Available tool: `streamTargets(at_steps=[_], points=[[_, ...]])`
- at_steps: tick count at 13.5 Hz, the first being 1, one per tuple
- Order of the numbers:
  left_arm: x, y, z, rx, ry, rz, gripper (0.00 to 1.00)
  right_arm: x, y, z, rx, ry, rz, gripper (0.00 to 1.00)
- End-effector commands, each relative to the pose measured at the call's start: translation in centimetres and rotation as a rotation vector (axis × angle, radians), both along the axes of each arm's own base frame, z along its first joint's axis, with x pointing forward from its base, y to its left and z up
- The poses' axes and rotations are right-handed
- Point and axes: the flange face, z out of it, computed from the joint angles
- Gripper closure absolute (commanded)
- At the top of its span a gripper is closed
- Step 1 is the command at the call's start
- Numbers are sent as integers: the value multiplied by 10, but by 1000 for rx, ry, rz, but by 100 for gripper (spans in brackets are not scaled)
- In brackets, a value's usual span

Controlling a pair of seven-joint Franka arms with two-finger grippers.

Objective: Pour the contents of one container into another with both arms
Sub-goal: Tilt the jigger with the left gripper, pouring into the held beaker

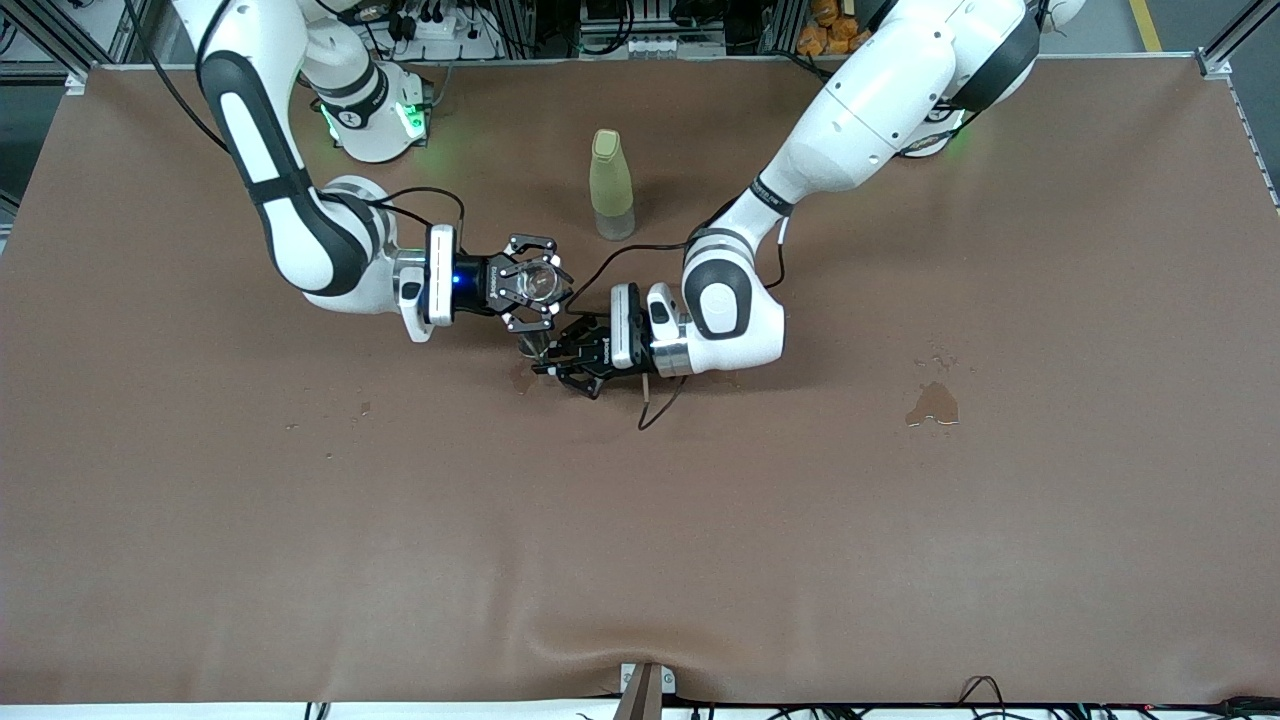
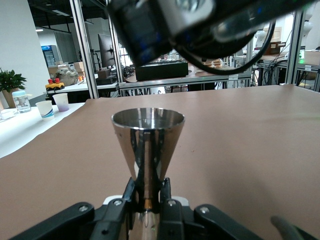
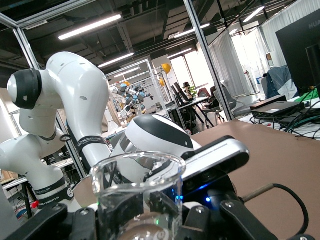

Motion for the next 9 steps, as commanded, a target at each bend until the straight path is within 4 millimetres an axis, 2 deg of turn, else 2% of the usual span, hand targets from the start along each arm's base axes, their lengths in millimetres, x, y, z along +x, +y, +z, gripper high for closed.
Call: streamTargets(at_steps=[1,3,9], points=[[-11,-21,12,-13,-40,-22,100,-11,-5,-2,12,49,-29,100],[-12,-25,16,-20,-43,-24,100,-14,-6,-2,16,99,-27,100],[-2,-11,9,-11,-78,-17,100,-14,-3,2,23,95,-22,100]])
